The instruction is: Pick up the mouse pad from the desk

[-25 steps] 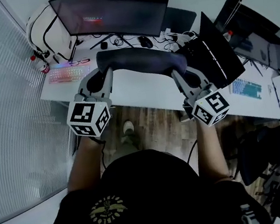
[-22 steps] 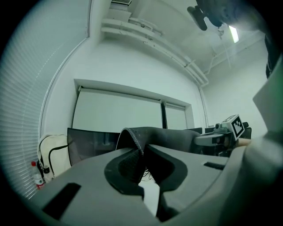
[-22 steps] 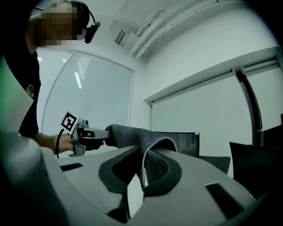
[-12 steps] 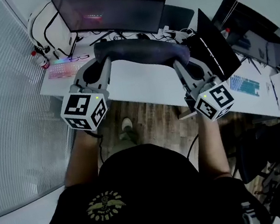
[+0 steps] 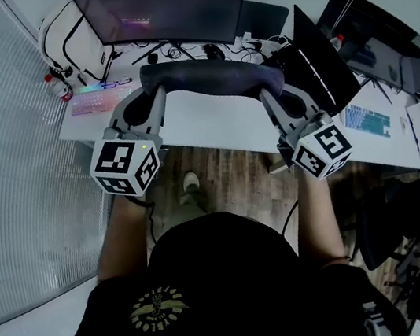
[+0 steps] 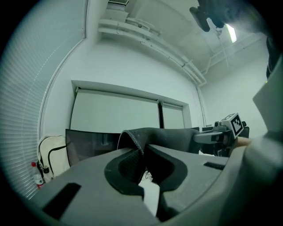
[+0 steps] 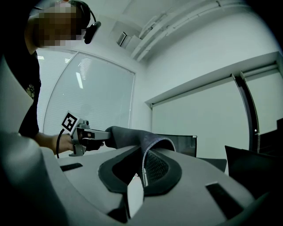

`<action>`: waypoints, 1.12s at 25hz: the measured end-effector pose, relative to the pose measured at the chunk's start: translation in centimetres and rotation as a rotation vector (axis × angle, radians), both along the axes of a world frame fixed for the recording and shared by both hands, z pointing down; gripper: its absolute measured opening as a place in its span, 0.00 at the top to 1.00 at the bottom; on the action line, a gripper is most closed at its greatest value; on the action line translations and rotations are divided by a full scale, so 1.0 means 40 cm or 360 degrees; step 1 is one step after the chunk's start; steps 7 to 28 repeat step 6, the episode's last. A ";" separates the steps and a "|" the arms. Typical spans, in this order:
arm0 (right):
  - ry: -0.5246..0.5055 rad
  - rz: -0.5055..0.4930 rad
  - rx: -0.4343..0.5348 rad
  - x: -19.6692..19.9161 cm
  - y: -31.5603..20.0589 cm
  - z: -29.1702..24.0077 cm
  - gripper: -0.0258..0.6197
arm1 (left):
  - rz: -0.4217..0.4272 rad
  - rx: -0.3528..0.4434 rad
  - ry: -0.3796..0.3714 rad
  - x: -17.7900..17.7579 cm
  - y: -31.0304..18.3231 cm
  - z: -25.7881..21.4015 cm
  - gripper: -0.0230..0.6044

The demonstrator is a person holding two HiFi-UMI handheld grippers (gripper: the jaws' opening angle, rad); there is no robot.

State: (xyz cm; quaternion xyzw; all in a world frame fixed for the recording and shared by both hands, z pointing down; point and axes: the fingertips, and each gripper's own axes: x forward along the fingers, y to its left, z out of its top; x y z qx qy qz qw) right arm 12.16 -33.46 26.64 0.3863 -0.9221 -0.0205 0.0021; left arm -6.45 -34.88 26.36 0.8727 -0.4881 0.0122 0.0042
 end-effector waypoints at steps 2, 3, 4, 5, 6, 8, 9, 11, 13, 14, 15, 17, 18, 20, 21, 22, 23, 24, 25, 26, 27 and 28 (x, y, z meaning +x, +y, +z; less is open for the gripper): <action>0.0000 0.0000 -0.0002 0.001 -0.002 0.001 0.94 | 0.0000 -0.0002 -0.0003 0.001 0.000 0.002 0.93; 0.0001 -0.0001 -0.0004 0.002 -0.002 0.003 0.94 | -0.0001 -0.0003 -0.0005 0.001 0.000 0.004 0.93; 0.0001 -0.0002 -0.0008 0.001 -0.003 0.006 0.94 | -0.0003 -0.0006 -0.0006 0.001 0.000 0.006 0.93; 0.0001 -0.0004 -0.0011 0.001 -0.004 0.008 0.94 | -0.0004 -0.0008 -0.0008 0.000 0.000 0.008 0.93; 0.0001 -0.0006 -0.0014 0.001 -0.004 0.011 0.94 | -0.0005 -0.0010 -0.0009 0.000 -0.001 0.010 0.93; 0.0001 -0.0006 -0.0014 0.001 -0.004 0.011 0.94 | -0.0005 -0.0010 -0.0009 0.000 -0.001 0.010 0.93; 0.0001 -0.0006 -0.0014 0.001 -0.004 0.011 0.94 | -0.0005 -0.0010 -0.0009 0.000 -0.001 0.010 0.93; 0.0001 -0.0006 -0.0014 0.001 -0.004 0.011 0.94 | -0.0005 -0.0010 -0.0009 0.000 -0.001 0.010 0.93; 0.0001 -0.0006 -0.0014 0.001 -0.004 0.011 0.94 | -0.0005 -0.0010 -0.0009 0.000 -0.001 0.010 0.93; 0.0001 -0.0006 -0.0014 0.001 -0.004 0.011 0.94 | -0.0005 -0.0010 -0.0009 0.000 -0.001 0.010 0.93; 0.0001 -0.0006 -0.0014 0.001 -0.004 0.011 0.94 | -0.0005 -0.0010 -0.0009 0.000 -0.001 0.010 0.93; 0.0001 -0.0006 -0.0014 0.001 -0.004 0.011 0.94 | -0.0005 -0.0010 -0.0009 0.000 -0.001 0.010 0.93; 0.0001 -0.0006 -0.0014 0.001 -0.004 0.011 0.94 | -0.0005 -0.0010 -0.0009 0.000 -0.001 0.010 0.93; 0.0001 -0.0006 -0.0014 0.001 -0.004 0.011 0.94 | -0.0005 -0.0010 -0.0009 0.000 -0.001 0.010 0.93; 0.0001 -0.0006 -0.0014 0.001 -0.004 0.011 0.94 | -0.0005 -0.0010 -0.0009 0.000 -0.001 0.010 0.93; 0.0001 -0.0006 -0.0014 0.001 -0.004 0.011 0.94 | -0.0005 -0.0010 -0.0009 0.000 -0.001 0.010 0.93; 0.0001 -0.0006 -0.0014 0.001 -0.004 0.011 0.94 | -0.0005 -0.0010 -0.0009 0.000 -0.001 0.010 0.93; 0.0001 -0.0006 -0.0014 0.001 -0.004 0.011 0.94 | -0.0005 -0.0010 -0.0009 0.000 -0.001 0.010 0.93; 0.0001 -0.0006 -0.0014 0.001 -0.004 0.011 0.94 | -0.0005 -0.0010 -0.0009 0.000 -0.001 0.010 0.93; 0.0001 -0.0006 -0.0014 0.001 -0.004 0.011 0.94 | -0.0005 -0.0010 -0.0009 0.000 -0.001 0.010 0.93; 0.0001 -0.0006 -0.0014 0.001 -0.004 0.011 0.94 | -0.0005 -0.0010 -0.0009 0.000 -0.001 0.010 0.93; 0.0001 -0.0006 -0.0014 0.001 -0.004 0.011 0.94 | -0.0005 -0.0010 -0.0009 0.000 -0.001 0.010 0.93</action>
